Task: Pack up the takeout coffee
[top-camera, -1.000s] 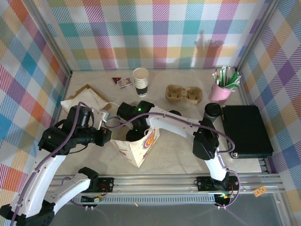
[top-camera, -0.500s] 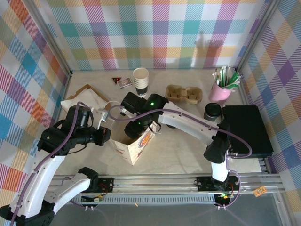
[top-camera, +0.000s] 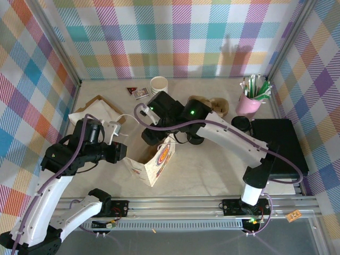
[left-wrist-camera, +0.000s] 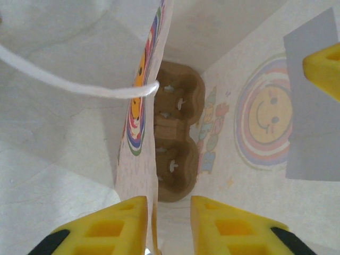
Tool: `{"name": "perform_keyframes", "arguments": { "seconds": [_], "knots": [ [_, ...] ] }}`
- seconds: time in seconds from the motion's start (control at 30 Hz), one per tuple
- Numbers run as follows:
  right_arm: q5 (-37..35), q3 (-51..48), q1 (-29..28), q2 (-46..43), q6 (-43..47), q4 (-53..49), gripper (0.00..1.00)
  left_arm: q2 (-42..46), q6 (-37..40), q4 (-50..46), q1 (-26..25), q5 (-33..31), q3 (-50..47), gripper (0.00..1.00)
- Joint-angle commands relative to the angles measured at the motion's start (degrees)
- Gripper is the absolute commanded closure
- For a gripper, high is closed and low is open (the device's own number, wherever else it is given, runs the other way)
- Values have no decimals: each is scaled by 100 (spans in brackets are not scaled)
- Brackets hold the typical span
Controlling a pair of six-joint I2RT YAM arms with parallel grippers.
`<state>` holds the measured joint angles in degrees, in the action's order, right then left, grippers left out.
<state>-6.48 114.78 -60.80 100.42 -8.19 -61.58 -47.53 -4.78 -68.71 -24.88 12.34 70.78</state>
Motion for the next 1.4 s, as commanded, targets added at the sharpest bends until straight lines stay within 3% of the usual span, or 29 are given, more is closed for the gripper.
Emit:
{"name": "perform_keyframes", "arguments": {
  "seconds": [0.0, 0.13, 0.6, 0.77, 0.9, 1.13, 1.37],
  "knots": [
    [23, 65, 25, -259, -10, 331, 24, -68, -6, 30, -24, -44, 423, 63],
    [-41, -62, 53, -598, 75, 815, 24, -248, 119, -150, -23, -130, 1075, 55],
    [-811, -203, 129, -1309, 370, 1548, 24, -1247, 430, -470, -18, -238, 2981, 55],
    [-1175, -640, 164, -1678, 231, 1617, 24, -1656, 449, -316, -19, 5, 3035, 55],
    [-1391, -1033, 237, -1941, 48, 1725, 24, -1965, 659, -390, -17, -169, 2757, 55],
    [-1514, -1281, 350, -2140, 2, 1707, 25, -2315, 717, -559, -20, -476, 2256, 56],
    [-1386, -1450, 479, -2194, 36, 1717, 24, -2504, 587, -600, -19, -296, 1858, 62]
  ]
}}
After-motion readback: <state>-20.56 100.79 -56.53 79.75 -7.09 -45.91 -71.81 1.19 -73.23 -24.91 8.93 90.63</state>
